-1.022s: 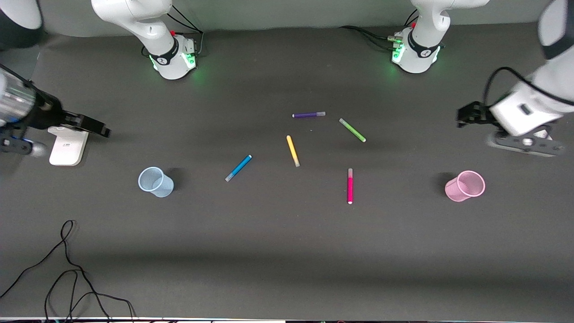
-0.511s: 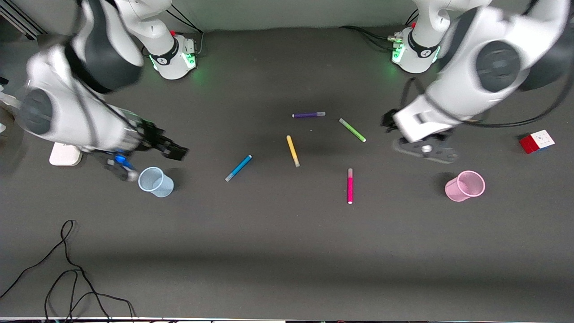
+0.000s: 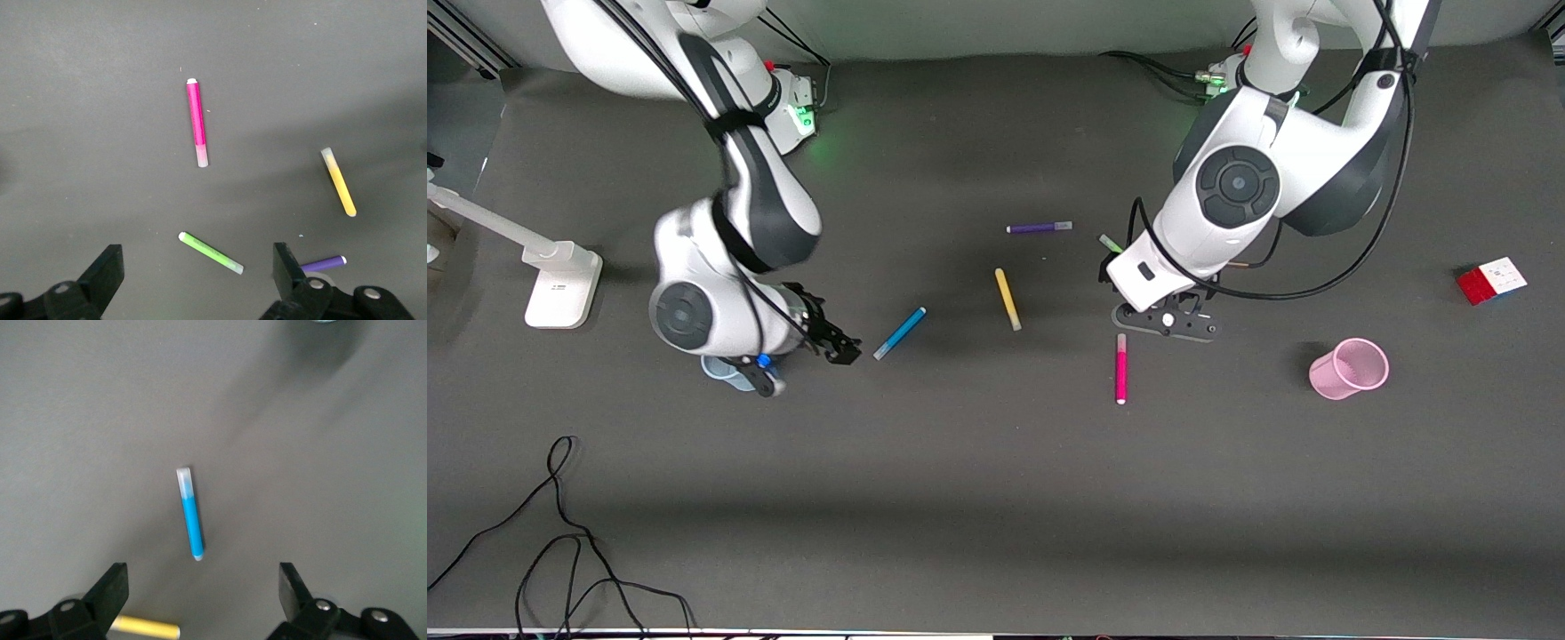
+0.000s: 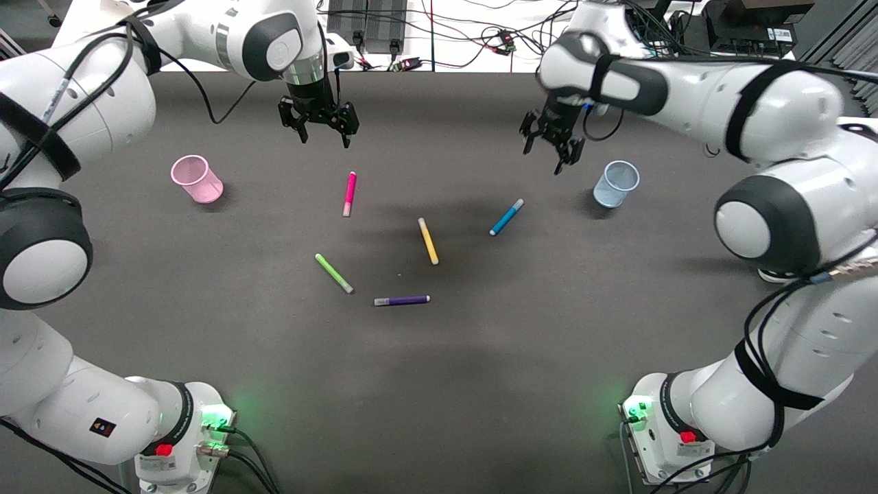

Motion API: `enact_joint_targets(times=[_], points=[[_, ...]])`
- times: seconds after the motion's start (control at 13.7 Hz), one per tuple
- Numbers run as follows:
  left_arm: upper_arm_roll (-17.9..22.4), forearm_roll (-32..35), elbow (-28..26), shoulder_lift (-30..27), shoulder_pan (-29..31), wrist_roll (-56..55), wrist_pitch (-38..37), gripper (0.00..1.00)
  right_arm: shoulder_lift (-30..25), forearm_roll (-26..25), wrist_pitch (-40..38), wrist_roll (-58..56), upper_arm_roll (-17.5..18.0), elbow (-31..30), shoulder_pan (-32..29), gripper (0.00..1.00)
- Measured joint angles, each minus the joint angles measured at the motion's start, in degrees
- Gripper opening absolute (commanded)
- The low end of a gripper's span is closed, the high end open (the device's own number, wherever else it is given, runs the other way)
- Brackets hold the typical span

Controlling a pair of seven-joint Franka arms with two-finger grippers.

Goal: Place pink and blue markers in matching cups
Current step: 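Lower the right gripper to the blue marker while the left gripper reaches the pink marker, then close both grippers on the markers and lift them upright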

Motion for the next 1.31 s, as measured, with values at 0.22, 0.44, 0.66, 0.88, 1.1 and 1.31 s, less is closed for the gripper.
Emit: enact_joint_targets(times=[0.22, 0.44, 0.66, 0.88, 1.1, 1.31], points=[[0.17, 1.62, -6.35, 1.29, 0.00, 0.00, 8.26, 0.99, 6.32, 1.45, 7.42, 0.72, 0.01, -1.51, 1.90, 0.98], [0.17, 2.30, -11.20, 5.60, 0.00, 0.00, 17.39, 0.99, 9.74, 2.32, 11.40, 0.85, -0.06, -1.60, 2.11, 0.97], [0.17, 2.69, -11.86, 11.20, 0.00, 0.00, 23.38, 0.99, 10.38, 3.48, 12.35, 2.62, 0.01, -1.64, 2.20, 0.97], [0.18, 4.10, -11.92, 15.70, 0.00, -0.80, 27.83, 0.99, 10.92, 5.39, 12.76, 3.51, 0.06, -1.84, 3.90, 0.97], [0.19, 4.54, -11.92, 18.96, 0.00, -1.40, 32.22, 0.99, 11.28, 7.25, 13.22, 4.87, 0.07, -2.82, 6.83, 0.94], [0.19, 4.57, -11.74, 19.53, 0.00, -1.57, 32.61, 0.54, 11.31, 7.28, 14.33, 6.39, 0.07, -4.66, 8.63, 0.85]])
